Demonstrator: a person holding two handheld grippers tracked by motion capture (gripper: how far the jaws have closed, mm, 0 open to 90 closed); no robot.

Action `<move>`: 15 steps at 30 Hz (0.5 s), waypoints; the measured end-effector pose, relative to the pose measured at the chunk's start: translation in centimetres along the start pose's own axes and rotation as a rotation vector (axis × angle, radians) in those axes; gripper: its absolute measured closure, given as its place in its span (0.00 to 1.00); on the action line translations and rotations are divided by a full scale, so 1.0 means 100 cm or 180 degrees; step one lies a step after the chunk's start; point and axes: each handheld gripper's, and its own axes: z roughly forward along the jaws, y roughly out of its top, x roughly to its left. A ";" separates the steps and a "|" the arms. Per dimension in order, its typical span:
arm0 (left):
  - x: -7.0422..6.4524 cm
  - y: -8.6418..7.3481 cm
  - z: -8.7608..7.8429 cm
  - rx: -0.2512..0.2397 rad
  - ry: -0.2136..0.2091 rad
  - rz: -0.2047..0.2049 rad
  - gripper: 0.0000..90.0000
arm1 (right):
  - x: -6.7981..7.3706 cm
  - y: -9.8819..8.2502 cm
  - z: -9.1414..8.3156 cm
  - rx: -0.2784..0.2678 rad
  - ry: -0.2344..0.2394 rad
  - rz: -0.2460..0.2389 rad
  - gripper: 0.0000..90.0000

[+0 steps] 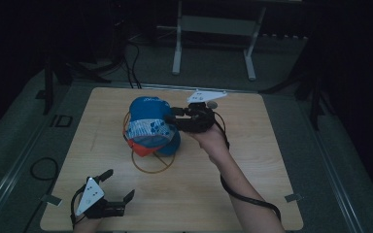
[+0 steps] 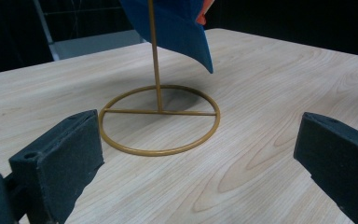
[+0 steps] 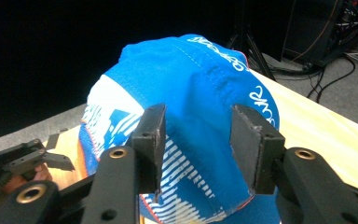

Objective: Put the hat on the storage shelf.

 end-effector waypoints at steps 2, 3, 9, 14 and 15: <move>0.000 0.000 0.000 0.0012 0.0000 0.0002 0.02 | 0.000 -0.001 -0.004 -0.0029 0.0010 0.0012 0.59; 0.000 0.000 0.000 0.0010 -0.0002 0.0000 0.02 | 0.000 -0.002 -0.006 -0.0043 0.0016 0.0012 0.58; 0.000 0.000 0.000 0.0007 -0.0007 0.0004 0.02 | 0.002 -0.005 -0.018 -0.0083 0.0121 -0.0036 0.41; -0.001 0.000 0.001 0.0025 -0.0009 0.0011 0.02 | 0.008 -0.014 -0.024 -0.0040 0.0256 -0.0167 0.23; -0.001 0.000 0.001 0.0022 -0.0011 0.0004 0.02 | 0.009 -0.016 -0.025 -0.0034 0.0262 -0.0181 0.21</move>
